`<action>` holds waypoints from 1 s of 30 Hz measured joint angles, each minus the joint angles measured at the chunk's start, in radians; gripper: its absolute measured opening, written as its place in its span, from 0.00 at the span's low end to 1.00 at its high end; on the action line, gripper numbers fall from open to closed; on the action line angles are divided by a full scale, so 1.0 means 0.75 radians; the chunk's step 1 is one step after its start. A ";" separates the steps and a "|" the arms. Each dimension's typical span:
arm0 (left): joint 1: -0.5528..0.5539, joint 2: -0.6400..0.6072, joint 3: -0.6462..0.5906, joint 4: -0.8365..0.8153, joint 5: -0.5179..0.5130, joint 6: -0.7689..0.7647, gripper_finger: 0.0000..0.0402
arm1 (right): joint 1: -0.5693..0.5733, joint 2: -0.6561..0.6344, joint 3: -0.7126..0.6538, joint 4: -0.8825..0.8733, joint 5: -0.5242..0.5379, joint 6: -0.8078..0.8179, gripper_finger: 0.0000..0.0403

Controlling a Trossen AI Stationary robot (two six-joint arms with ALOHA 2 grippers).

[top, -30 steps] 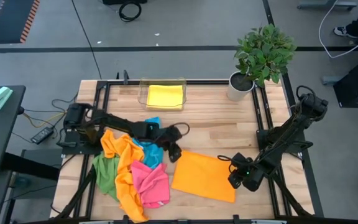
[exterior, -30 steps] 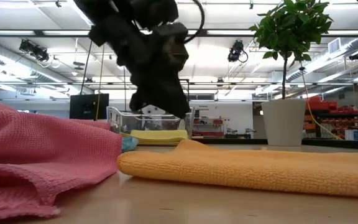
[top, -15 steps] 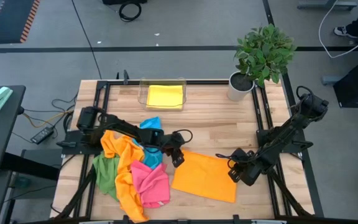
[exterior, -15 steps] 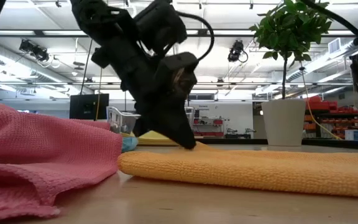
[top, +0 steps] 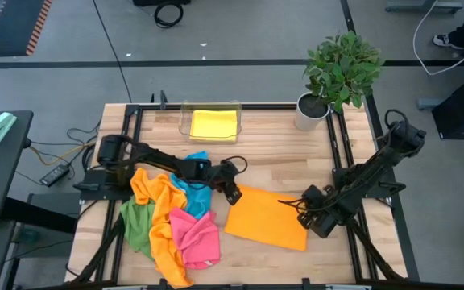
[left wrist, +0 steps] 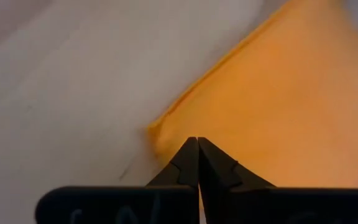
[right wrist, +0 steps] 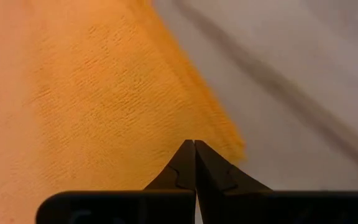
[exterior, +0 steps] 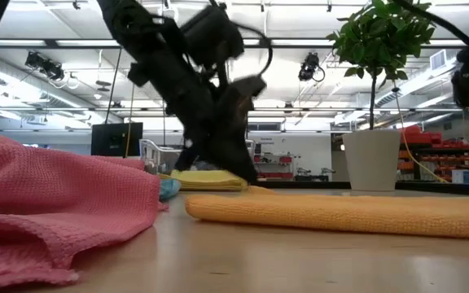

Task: Fold microfiber towels
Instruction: Fold the orange microfiber towel

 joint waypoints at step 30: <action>-0.281 -0.116 0.000 -0.105 0.057 0.726 0.20 | 0.122 0.251 0.294 0.264 -0.026 0.296 0.01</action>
